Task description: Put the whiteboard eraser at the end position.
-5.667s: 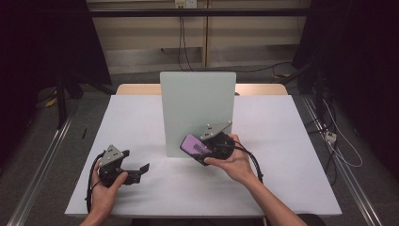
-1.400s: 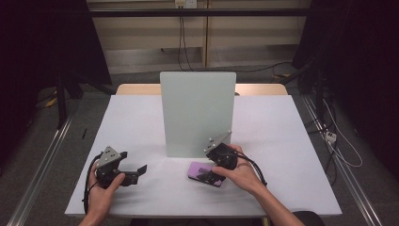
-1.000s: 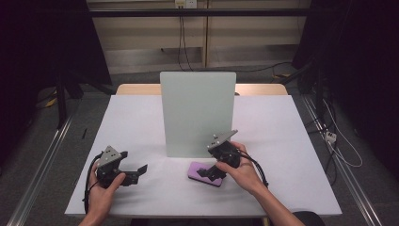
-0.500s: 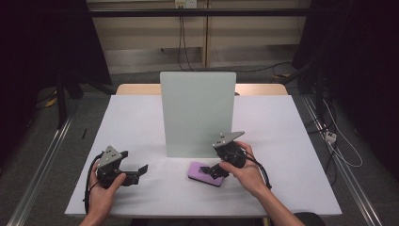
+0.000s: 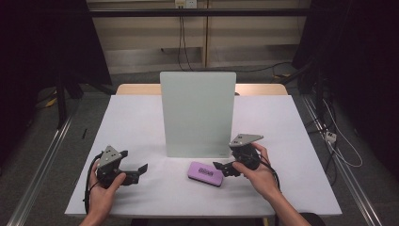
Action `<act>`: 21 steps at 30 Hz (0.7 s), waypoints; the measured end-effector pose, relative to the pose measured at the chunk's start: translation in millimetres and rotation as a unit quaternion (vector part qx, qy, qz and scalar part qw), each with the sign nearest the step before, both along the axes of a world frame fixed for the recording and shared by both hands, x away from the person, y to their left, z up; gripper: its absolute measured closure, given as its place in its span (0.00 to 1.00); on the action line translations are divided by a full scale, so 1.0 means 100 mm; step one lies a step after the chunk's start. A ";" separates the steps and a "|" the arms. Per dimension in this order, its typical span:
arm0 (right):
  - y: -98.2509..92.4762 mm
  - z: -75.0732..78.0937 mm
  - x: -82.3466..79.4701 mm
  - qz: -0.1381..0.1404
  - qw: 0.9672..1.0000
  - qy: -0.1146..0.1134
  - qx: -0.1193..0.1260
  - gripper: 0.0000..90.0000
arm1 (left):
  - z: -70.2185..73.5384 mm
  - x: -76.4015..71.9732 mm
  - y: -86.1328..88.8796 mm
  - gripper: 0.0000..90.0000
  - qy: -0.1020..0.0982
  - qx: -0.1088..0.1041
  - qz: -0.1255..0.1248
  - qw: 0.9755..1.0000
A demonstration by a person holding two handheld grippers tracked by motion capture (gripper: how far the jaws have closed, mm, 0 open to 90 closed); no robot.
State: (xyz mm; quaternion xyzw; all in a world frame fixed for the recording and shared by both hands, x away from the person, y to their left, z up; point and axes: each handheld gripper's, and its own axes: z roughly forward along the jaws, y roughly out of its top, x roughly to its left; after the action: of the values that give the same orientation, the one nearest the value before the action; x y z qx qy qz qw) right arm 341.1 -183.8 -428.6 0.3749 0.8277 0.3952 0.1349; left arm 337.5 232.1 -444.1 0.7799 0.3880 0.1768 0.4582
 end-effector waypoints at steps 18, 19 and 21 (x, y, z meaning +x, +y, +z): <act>-0.53 -0.04 -0.14 -0.092 0.995 -0.015 0.022 0.11 | 0.00 0.03 -0.06 0.06 0.002 0.003 -0.007 1.000; -0.55 -0.05 -0.15 -0.098 0.995 -0.017 0.021 0.11 | -0.01 0.03 -0.06 0.06 0.001 0.004 -0.005 1.000; -0.60 -0.06 -0.17 -0.105 0.994 -0.018 0.025 0.11 | -0.01 0.03 -0.06 0.06 0.001 0.004 -0.005 1.000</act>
State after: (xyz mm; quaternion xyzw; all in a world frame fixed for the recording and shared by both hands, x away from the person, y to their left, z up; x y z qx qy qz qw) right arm 324.5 -244.0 -434.1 0.4559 0.7713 0.4056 0.1810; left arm 340.9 226.0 -445.2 0.7838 0.3837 0.1754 0.4557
